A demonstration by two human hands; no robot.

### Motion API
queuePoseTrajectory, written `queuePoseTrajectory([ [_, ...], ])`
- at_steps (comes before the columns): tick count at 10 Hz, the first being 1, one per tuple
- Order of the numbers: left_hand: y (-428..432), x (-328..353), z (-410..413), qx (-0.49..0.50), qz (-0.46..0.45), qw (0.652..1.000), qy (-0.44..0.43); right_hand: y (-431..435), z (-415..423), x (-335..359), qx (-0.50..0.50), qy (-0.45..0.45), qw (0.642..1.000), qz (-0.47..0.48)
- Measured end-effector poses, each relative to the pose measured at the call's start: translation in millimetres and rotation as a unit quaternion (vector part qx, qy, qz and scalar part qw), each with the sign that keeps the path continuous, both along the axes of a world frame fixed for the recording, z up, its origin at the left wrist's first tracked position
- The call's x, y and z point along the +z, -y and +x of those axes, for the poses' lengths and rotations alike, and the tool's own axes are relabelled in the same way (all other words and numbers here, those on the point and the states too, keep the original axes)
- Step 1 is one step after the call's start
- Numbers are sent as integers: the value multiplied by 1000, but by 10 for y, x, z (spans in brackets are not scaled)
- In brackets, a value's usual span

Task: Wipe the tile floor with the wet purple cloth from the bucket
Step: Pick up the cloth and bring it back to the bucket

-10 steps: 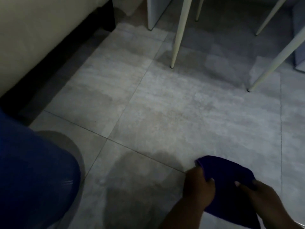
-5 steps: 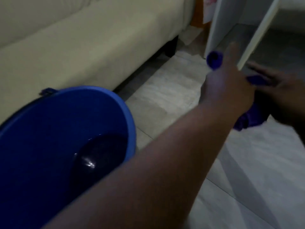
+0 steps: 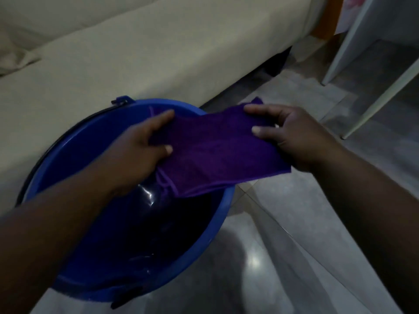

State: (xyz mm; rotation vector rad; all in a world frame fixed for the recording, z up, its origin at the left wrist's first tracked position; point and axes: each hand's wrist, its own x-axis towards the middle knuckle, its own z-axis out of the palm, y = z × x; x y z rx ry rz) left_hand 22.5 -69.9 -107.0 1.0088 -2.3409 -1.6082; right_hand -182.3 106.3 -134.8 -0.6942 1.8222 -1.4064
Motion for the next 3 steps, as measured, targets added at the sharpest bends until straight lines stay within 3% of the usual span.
queuePoseTrajectory([
  [2,-27,-350,97,-65,38,992,99,-24,140,-458,-52,66,996,15],
  [3,-28,-452,74,-139,14,978,153,-34,227,-629,-23,42,997,59],
])
